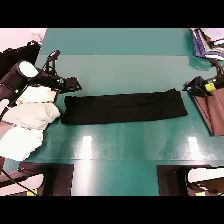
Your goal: Fold the shirts.
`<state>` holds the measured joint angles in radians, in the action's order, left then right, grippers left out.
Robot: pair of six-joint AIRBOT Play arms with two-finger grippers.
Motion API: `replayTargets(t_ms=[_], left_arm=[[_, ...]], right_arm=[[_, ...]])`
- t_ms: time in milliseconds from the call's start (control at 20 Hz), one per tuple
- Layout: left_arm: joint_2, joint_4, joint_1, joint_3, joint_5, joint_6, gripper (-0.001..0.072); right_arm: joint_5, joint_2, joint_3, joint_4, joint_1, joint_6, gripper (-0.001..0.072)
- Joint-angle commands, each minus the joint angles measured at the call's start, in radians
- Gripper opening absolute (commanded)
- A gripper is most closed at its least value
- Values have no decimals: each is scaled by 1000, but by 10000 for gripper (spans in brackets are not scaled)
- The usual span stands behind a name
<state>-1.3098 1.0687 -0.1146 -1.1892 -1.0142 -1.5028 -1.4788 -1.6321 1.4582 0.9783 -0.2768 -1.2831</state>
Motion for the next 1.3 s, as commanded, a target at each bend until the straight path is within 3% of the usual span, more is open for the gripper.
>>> replayTargets(t_ms=[0, 450, 550, 600, 700, 750, 1000, 1250], left_arm=[[-2, -10, 0, -32, -99, 21, 32], [-10, -51, -12, -27, -76, 9, 28], [-10, -53, -53, -27, -11, 9, 27], [-12, -55, -83, -28, 26, 3, 27], [-39, -70, -145, -29, 78, -16, 27], [-63, -89, -173, -31, 95, -16, 27], [-291, -120, -337, -195, 98, -16, 27], [-513, -147, -463, -385, 79, -16, 27]], right_arm=[[-28, 8, -93, -11, -101, 66, 627], [16, -154, -178, -120, -79, 160, 594], [21, -171, -179, -121, -37, 160, 497], [21, -175, -179, -121, -21, 163, 399], [11, -169, -178, -122, -5, 205, 75], [-1, -157, -178, -123, -6, 222, 14], [-28, 9, -161, -125, 3, 227, 13], [-47, 180, -2, -124, 128, 84, 13]])
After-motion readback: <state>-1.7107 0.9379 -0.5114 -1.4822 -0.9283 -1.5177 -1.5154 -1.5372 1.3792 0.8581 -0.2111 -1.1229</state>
